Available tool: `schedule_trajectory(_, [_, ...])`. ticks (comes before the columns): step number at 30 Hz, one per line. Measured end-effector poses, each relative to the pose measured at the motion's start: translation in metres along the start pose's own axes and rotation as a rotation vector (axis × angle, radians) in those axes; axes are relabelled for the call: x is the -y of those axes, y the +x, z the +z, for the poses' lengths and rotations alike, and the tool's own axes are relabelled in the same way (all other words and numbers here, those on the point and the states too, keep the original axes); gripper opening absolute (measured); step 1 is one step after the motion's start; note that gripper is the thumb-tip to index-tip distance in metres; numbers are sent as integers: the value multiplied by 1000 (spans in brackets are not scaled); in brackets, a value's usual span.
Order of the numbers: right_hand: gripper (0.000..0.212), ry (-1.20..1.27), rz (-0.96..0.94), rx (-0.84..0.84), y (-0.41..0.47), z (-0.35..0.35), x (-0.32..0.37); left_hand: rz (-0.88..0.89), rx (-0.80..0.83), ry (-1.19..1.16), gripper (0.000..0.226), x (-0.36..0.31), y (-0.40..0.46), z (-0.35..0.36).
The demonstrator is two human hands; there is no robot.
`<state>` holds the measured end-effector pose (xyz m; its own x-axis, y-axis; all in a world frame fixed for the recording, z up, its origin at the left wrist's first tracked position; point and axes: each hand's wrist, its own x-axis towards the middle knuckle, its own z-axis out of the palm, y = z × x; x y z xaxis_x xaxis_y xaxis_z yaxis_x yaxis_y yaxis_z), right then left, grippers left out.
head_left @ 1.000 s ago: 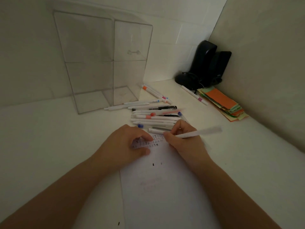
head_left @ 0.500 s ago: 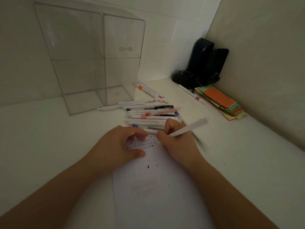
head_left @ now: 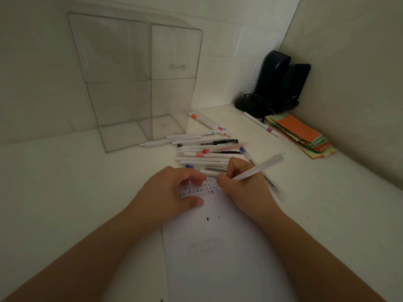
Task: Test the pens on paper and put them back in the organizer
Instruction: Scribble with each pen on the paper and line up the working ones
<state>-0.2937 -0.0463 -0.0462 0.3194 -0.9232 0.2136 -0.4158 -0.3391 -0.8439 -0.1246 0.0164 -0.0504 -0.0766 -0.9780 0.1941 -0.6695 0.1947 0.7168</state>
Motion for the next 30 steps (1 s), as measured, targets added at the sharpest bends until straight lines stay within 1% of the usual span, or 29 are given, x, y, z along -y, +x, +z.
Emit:
schedule_trajectory(8, [31,32,-7,24,0,-2,-1,-4,-5,3,38,-2,-1,-1])
schedule_trajectory(16, [38,18,-15,28,0,-2,-1,-20,6,4,37,-4,-2,-1])
schedule_trajectory(20, [30,7,-13,16,-1,-5,0,-19,7,7,36,-3,-2,-1])
schedule_trajectory(22, [26,148,37,-31,-2,-12,0,-13,-23,29,32,-4,-2,0])
schedule_trajectory(24, [19,418,51,-83,-4,-18,2,-6,-105,34,25,-3,-3,3])
schedule_trajectory(25, [15,471,34,-101,-5,-18,4,8,-153,25,21,-4,-4,4])
schedule_trajectory(26, [15,426,-6,-110,-7,-17,7,42,-189,22,18,-6,-4,4])
schedule_trajectory(27, [19,350,-38,-111,-8,-14,6,99,-202,21,21,-9,-4,3])
schedule_trajectory(28, [22,269,-74,-86,-9,-11,6,174,-198,0,27,-12,-5,2])
schedule_trajectory(30, [24,143,-60,-10,-13,-3,7,310,-139,-99,37,-19,-7,1])
